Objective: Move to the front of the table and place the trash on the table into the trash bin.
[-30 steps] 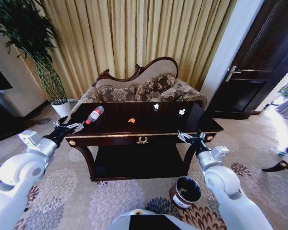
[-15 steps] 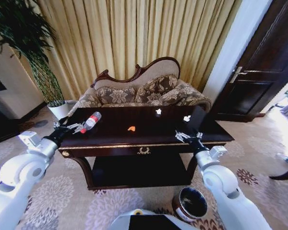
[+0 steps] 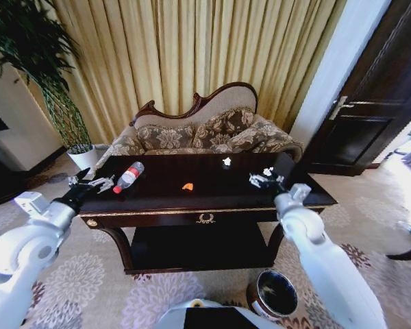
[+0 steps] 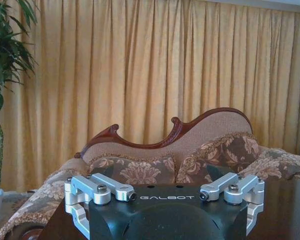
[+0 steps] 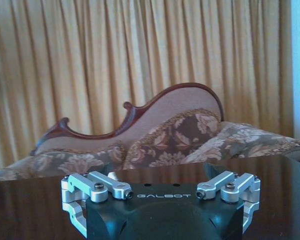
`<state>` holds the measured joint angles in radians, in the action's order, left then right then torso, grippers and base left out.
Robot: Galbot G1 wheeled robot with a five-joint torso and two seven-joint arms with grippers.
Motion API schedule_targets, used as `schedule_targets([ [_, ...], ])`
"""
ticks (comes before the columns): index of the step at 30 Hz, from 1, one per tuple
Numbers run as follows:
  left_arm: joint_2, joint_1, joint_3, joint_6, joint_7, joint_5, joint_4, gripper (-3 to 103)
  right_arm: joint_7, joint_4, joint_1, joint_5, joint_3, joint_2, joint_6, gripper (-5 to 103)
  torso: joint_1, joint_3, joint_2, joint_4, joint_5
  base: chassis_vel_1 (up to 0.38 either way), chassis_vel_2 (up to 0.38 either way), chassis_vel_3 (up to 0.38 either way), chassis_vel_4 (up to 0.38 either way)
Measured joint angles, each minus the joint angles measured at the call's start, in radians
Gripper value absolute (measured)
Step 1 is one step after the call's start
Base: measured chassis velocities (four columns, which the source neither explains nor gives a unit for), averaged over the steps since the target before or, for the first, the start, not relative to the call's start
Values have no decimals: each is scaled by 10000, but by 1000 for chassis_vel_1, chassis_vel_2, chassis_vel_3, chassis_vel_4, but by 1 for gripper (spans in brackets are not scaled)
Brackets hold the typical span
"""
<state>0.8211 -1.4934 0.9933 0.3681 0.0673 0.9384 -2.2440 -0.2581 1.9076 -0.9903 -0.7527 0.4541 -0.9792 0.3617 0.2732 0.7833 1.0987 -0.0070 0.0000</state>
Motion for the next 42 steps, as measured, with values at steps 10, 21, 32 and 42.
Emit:
schedule_targets([
  [10, 234, -40, -3, -1, 16, -56, 28, 100, 188, -2055, 1746, 73, -622, -23, 536, 100, 0, 0, 0, 1, 0, 0, 0, 0, 0],
  [21, 250, -111, 23, -22, 22, -62, 66, 100, -416, -3089, 2416, 145, -735, -146, 1347, 100, 0, 0, 0, -1, 0, 0, 0, 0, 0],
  [32, 273, -217, 76, -58, 13, -62, 43, 100, -960, -3458, 2573, 362, -734, -154, 1822, 100, 0, -1, 0, 0, 0, 0, 0, 0, 0],
  [42, 275, -308, 151, -116, -103, -42, -33, 100, -953, -3597, 2473, 593, -660, -159, 2001, 100, 0, -1, 0, -1, 0, 0, 0, 0, 0],
])
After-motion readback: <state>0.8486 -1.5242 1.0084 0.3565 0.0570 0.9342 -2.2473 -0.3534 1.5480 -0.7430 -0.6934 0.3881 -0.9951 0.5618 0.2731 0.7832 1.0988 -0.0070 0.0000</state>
